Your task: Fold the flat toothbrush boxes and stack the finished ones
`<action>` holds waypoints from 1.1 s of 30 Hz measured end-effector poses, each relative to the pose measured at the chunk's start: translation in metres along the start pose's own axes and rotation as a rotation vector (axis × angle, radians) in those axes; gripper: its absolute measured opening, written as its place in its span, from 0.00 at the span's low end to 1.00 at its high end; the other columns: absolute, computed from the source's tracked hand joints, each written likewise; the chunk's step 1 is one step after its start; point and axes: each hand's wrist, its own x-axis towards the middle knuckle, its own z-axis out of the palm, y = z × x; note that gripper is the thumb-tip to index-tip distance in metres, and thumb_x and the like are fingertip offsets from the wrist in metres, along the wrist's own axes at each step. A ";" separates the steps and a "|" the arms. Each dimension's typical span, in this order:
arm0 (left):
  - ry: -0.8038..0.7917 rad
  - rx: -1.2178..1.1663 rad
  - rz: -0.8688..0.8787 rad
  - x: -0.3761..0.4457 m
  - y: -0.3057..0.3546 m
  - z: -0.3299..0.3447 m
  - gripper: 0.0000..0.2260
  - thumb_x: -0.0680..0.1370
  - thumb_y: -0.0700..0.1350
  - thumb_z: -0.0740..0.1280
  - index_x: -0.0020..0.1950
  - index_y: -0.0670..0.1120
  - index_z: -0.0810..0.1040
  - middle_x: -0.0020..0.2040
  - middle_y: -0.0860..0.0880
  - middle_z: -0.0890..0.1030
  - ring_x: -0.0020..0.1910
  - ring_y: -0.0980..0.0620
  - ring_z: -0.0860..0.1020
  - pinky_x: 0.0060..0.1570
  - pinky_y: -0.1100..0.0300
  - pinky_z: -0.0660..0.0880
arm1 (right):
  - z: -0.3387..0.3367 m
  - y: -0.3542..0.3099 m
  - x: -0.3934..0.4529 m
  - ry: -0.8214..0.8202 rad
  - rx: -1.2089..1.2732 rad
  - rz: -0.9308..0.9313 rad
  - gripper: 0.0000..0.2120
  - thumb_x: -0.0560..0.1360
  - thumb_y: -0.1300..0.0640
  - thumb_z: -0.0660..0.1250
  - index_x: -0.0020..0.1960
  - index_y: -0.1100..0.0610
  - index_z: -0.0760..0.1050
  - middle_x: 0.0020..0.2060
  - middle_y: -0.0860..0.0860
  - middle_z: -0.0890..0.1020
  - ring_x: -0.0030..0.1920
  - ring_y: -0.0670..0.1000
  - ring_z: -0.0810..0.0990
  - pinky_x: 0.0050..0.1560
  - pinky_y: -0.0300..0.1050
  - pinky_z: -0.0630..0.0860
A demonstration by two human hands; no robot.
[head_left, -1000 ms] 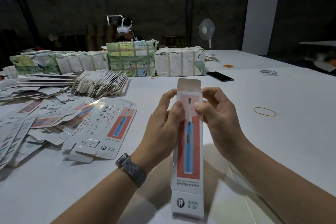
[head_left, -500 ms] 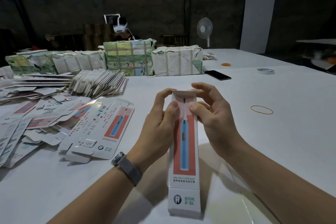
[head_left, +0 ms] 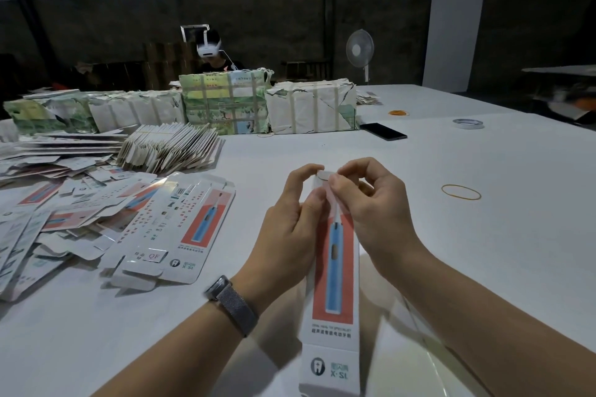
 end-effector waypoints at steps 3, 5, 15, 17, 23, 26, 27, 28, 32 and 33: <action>0.001 0.026 0.001 0.000 0.001 0.001 0.13 0.78 0.61 0.54 0.62 0.66 0.66 0.39 0.63 0.83 0.39 0.57 0.85 0.36 0.66 0.79 | 0.000 0.000 0.001 0.010 0.029 0.060 0.04 0.79 0.58 0.68 0.47 0.49 0.78 0.41 0.48 0.81 0.38 0.50 0.83 0.39 0.39 0.81; -0.001 0.049 0.004 -0.001 0.002 0.000 0.13 0.78 0.62 0.54 0.62 0.67 0.65 0.39 0.64 0.83 0.39 0.59 0.85 0.36 0.67 0.79 | 0.000 -0.001 0.002 0.001 0.071 0.107 0.06 0.78 0.60 0.69 0.45 0.51 0.80 0.37 0.48 0.82 0.35 0.48 0.81 0.38 0.42 0.81; -0.038 0.097 0.057 -0.001 0.004 0.000 0.16 0.79 0.60 0.53 0.67 0.63 0.63 0.38 0.62 0.83 0.39 0.57 0.85 0.36 0.65 0.79 | 0.001 -0.010 0.000 -0.012 0.075 0.097 0.09 0.79 0.60 0.67 0.40 0.53 0.79 0.37 0.53 0.81 0.37 0.52 0.79 0.43 0.49 0.80; -0.045 0.095 0.055 -0.001 0.003 0.000 0.18 0.79 0.61 0.53 0.69 0.62 0.63 0.39 0.61 0.83 0.39 0.56 0.85 0.37 0.63 0.80 | 0.002 -0.011 -0.001 -0.002 0.074 0.100 0.10 0.79 0.61 0.65 0.41 0.54 0.79 0.38 0.56 0.81 0.38 0.53 0.80 0.44 0.49 0.81; -0.054 0.086 0.051 -0.002 0.007 0.000 0.18 0.78 0.62 0.52 0.68 0.69 0.58 0.43 0.61 0.83 0.41 0.58 0.85 0.38 0.66 0.80 | 0.003 -0.011 -0.002 0.032 0.064 0.103 0.11 0.81 0.59 0.63 0.43 0.51 0.79 0.38 0.51 0.81 0.40 0.51 0.80 0.45 0.49 0.82; -0.054 0.080 0.053 -0.002 0.009 -0.001 0.18 0.78 0.62 0.53 0.68 0.72 0.56 0.43 0.63 0.83 0.43 0.60 0.85 0.41 0.65 0.81 | 0.004 -0.010 -0.001 0.023 0.062 0.101 0.11 0.82 0.58 0.61 0.44 0.49 0.78 0.37 0.47 0.81 0.39 0.48 0.80 0.43 0.44 0.81; -0.057 0.078 0.056 -0.002 0.010 -0.001 0.19 0.78 0.62 0.53 0.68 0.72 0.56 0.44 0.64 0.83 0.44 0.60 0.85 0.42 0.65 0.82 | 0.004 -0.009 -0.001 0.022 0.061 0.104 0.11 0.82 0.57 0.61 0.44 0.49 0.78 0.37 0.46 0.81 0.39 0.48 0.80 0.42 0.42 0.81; -0.062 0.080 0.059 -0.002 0.010 0.000 0.19 0.78 0.62 0.53 0.68 0.72 0.55 0.45 0.65 0.82 0.44 0.60 0.84 0.43 0.65 0.82 | 0.003 -0.009 0.000 0.021 0.060 0.105 0.12 0.83 0.57 0.61 0.43 0.48 0.78 0.37 0.45 0.81 0.40 0.47 0.81 0.42 0.41 0.81; -0.074 0.102 0.062 -0.001 0.009 0.000 0.18 0.78 0.63 0.53 0.67 0.75 0.54 0.42 0.67 0.82 0.45 0.63 0.84 0.43 0.68 0.81 | 0.001 -0.010 0.002 0.008 0.073 0.099 0.18 0.82 0.59 0.61 0.38 0.44 0.79 0.36 0.45 0.80 0.39 0.46 0.79 0.40 0.39 0.80; -0.076 0.108 0.063 0.000 0.009 0.000 0.18 0.78 0.63 0.53 0.66 0.76 0.53 0.42 0.67 0.83 0.44 0.63 0.84 0.42 0.69 0.80 | 0.001 -0.011 0.002 0.004 0.077 0.095 0.19 0.82 0.60 0.61 0.37 0.44 0.79 0.36 0.45 0.80 0.38 0.46 0.78 0.39 0.39 0.79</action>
